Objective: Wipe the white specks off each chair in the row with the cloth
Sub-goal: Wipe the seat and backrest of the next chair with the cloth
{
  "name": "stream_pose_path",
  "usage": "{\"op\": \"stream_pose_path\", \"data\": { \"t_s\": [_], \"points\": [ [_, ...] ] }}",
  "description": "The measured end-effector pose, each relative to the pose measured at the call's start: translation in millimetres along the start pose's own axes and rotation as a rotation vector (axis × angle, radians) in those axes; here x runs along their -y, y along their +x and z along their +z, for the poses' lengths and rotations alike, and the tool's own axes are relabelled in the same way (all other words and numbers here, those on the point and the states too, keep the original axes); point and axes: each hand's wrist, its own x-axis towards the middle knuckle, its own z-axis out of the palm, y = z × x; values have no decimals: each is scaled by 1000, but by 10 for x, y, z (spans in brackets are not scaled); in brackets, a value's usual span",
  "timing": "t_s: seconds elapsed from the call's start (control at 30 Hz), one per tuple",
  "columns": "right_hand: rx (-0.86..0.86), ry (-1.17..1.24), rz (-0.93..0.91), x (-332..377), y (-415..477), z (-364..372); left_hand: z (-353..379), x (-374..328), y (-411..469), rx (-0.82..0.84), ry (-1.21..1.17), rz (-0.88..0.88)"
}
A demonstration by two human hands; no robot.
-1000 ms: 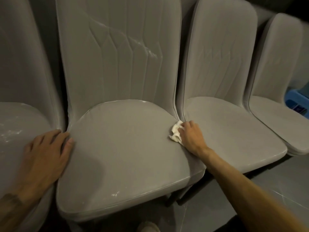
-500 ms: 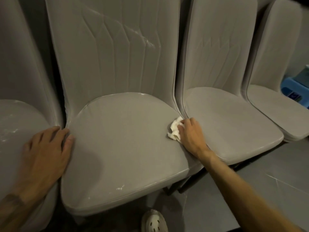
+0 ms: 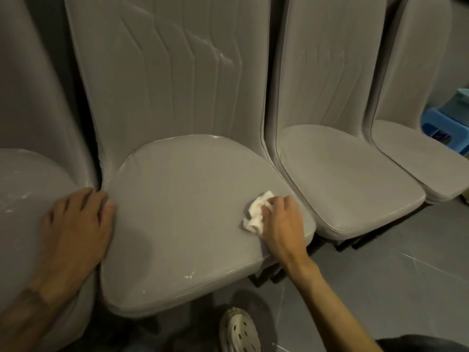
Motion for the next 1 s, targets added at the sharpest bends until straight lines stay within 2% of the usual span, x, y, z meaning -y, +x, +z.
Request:
{"op": "stream_pose_path", "data": {
  "t_s": [0.07,0.13,0.17,0.23,0.37,0.43,0.5,0.57,0.67,0.73,0.8,0.87,1.0],
  "points": [
    [73,107,-133,477,-315,38,-17,-24,-14,-39,4,5],
    [216,148,-250,858,-555,67,-23,-12,-16,-51,5,21],
    [257,157,-281,933,-576,47,-16,-5,-15,-57,3,28],
    [228,123,-317,801,-488,4,6,18,-27,-79,2,39],
    [66,29,-100,325,-302,-24,36,26,-17,-83,27,49],
    [69,67,-45,521,-431,30,47,42,-11,-87,29,47],
    [161,184,-84,916,-631,115,71,55,8,-89,29,54],
    [246,199,-246,1218,-783,121,76,60,9,-93,15,48],
    [220,165,-417,1055,-688,46,110,86,14,-99,27,53],
    [167,125,-370,713,-545,-28,128,97,28,-101,23,51],
    [125,85,-229,476,-447,-78,155,97,33,-111,33,41],
    [137,99,-111,552,-487,-14,168,90,37,-110,41,33],
    [262,318,-248,1332,-774,149,174,106,38,-72,39,25]
  ]
}}
